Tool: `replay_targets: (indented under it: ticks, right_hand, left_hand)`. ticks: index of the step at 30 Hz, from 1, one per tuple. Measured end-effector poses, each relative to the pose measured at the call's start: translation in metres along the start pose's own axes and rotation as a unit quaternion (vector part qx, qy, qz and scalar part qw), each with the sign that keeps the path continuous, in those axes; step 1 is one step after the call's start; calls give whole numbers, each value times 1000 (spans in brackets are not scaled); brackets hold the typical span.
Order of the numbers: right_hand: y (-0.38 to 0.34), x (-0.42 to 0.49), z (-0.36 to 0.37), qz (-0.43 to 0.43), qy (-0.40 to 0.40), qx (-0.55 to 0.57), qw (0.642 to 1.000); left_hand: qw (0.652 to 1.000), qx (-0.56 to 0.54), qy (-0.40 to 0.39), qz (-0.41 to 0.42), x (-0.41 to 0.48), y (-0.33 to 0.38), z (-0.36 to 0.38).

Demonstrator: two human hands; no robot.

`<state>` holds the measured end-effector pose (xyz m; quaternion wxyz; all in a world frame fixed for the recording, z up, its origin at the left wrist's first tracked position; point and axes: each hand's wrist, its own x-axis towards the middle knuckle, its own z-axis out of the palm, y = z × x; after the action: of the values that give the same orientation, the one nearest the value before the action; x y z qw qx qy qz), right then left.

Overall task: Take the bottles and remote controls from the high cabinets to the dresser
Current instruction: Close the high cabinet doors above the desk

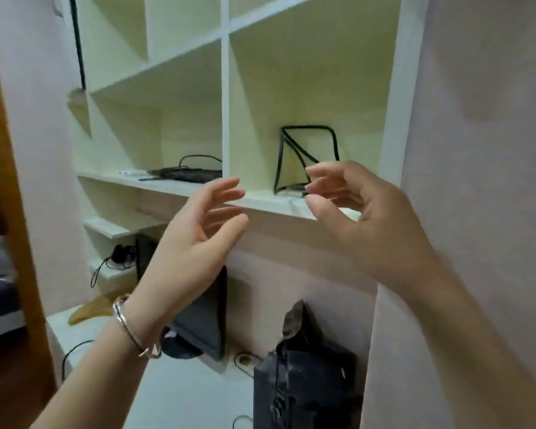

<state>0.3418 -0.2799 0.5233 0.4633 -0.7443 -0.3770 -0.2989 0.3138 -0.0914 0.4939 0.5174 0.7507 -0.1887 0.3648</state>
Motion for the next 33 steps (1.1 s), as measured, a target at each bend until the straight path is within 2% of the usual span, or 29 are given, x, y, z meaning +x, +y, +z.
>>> replay_targets:
  ticks: [4,9,12,19,22,25,30,33]
  right_hand:
    - [-20,36,-16,-75,128,-43,988]
    - [-49,77,-44,-157,220,-96,958]
    - [-72,112,-61,-178,244,-139,943]
    - [-96,158,-59,-212,181,-238,930]
    - [-93,165,-49,-200,152,-238,938]
    - [-92,174,-38,-172,119,-307,928]
    - [-86,196,-15,-141,75,-422,892]
    - [-75,209,-8,-131,69,-482,864]
  left_hand:
    - [996,-13,31,85,47,34,-2]
    - [981,-18,57,184,94,78,-4]
    - [974,-49,55,213,125,109,-5]
    - [936,-209,50,278,156,163,-13]
    - [916,-294,88,259,163,165,-29]
    - [897,-364,119,219,172,152,-43]
    - [933,-258,186,169,211,101,-52]
    - [946,-192,200,167,231,81,-54]
